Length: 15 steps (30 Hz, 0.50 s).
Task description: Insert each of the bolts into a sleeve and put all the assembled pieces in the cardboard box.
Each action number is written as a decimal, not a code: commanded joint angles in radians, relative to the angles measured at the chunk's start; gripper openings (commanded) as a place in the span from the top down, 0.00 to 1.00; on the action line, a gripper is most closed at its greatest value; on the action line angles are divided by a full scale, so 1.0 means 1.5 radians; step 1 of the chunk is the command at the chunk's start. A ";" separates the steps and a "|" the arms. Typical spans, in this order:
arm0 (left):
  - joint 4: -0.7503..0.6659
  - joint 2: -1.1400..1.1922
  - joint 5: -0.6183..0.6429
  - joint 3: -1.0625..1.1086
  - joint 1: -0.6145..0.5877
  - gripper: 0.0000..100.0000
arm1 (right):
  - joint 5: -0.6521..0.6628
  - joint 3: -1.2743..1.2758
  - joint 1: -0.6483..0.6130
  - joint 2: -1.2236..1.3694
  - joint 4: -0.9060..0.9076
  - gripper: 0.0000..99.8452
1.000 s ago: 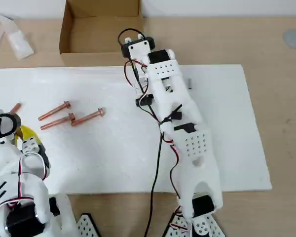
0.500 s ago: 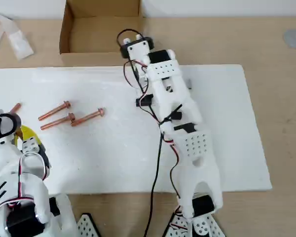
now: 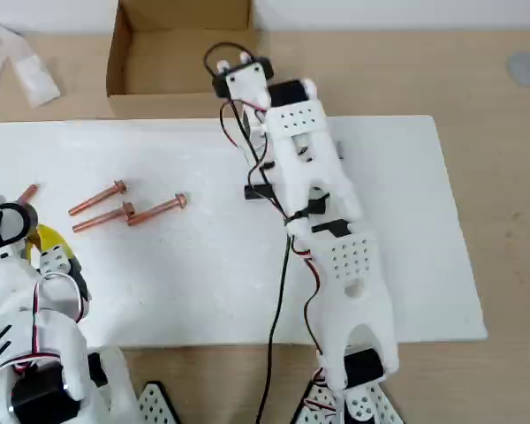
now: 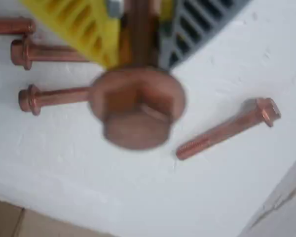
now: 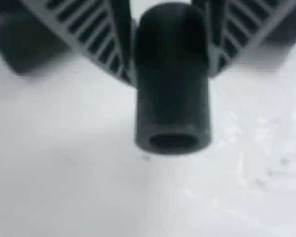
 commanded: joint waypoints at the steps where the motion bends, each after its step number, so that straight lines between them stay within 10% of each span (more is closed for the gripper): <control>1: -0.023 -0.005 0.002 -0.043 0.003 0.99 | 0.043 -0.159 -0.001 -0.106 0.071 0.99; 15: -0.089 -0.005 0.034 -0.043 0.009 0.99 | 0.016 -0.016 -0.092 -0.565 0.111 0.99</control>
